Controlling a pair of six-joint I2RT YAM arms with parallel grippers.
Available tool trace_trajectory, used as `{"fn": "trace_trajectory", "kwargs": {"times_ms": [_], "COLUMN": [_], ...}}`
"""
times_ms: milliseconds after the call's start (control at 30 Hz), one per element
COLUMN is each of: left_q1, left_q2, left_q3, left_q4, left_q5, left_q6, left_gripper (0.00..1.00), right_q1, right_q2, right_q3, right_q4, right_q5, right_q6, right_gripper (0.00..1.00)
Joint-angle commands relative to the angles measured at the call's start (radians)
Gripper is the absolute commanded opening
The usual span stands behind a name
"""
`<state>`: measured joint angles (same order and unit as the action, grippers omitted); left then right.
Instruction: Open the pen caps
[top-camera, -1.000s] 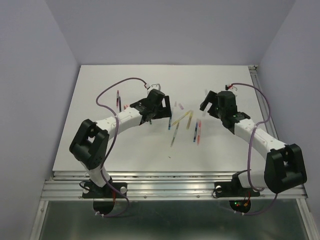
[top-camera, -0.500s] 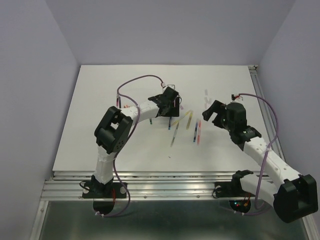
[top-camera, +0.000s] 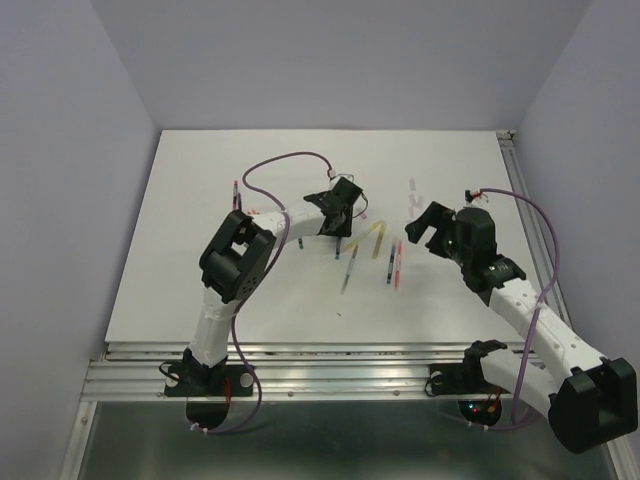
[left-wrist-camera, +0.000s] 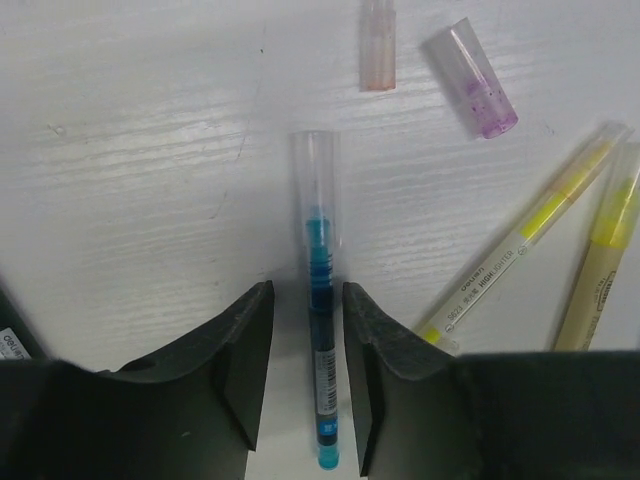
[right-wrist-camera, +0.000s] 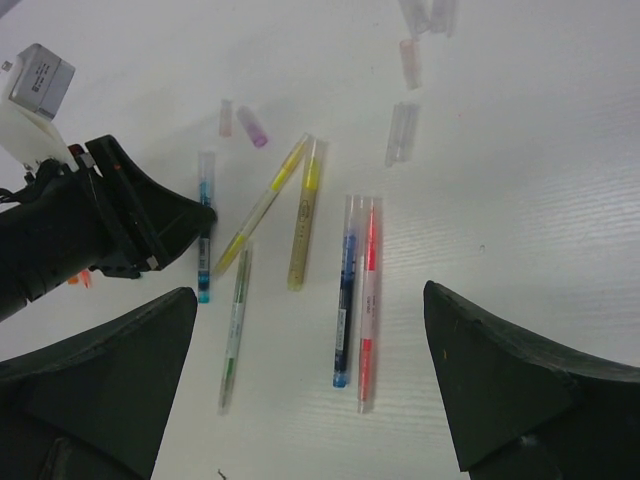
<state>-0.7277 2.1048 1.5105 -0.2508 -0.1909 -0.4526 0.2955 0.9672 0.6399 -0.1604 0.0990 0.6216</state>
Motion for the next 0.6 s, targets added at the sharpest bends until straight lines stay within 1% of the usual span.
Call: {"fn": "trace_trajectory", "kwargs": {"times_ms": [0,33,200,233,267,300,333,367,467,500,567], "left_q1": [-0.016,-0.016,-0.016,-0.016,-0.015,-0.016,-0.015,-0.016,-0.015,-0.015,-0.018], "left_q2": [0.015,0.011,-0.025,-0.032,-0.038,-0.058,-0.072,-0.089,-0.185,-0.257,-0.333], "left_q3": [-0.01,-0.019,-0.085,-0.093,-0.101,-0.105,-0.108,-0.119,-0.163,-0.221,-0.288], "left_q4": [-0.045,-0.042,0.008,0.008,0.008,0.013,0.015,0.022,0.082,0.141,0.198], "left_q5": [-0.051,-0.051,-0.062,-0.068,-0.076,-0.093,-0.1,-0.107,-0.084,-0.062,-0.038], "left_q6": [0.043,0.051,0.115,0.12,0.126,0.133,0.143,0.149,0.149,0.144,0.132], "left_gripper": [0.38,0.33,0.17,0.08,0.02,0.0,0.0,0.0,0.0,0.0,0.0], "right_q1": [-0.004,-0.004,-0.004,-0.006,-0.004,-0.004,-0.004,-0.006,-0.004,-0.006,-0.004], "right_q2": [-0.016,-0.016,-0.018,-0.019,-0.019,-0.019,-0.019,-0.018,-0.019,-0.021,-0.025], "right_q3": [-0.02,-0.019,-0.013,-0.013,-0.014,-0.013,-0.011,-0.008,-0.003,-0.011,-0.02], "right_q4": [-0.011,-0.016,-0.034,-0.03,-0.028,-0.019,-0.015,-0.011,0.03,0.066,0.107], "right_q5": [0.051,0.059,0.08,0.076,0.067,0.041,0.024,-0.025,-0.134,-0.206,-0.283], "right_q6": [0.006,0.01,0.02,0.023,0.02,0.018,0.013,0.01,0.007,0.012,0.032], "right_gripper": [1.0,1.0,1.0,1.0,1.0,1.0,1.0,1.0,1.0,1.0,1.0]}}
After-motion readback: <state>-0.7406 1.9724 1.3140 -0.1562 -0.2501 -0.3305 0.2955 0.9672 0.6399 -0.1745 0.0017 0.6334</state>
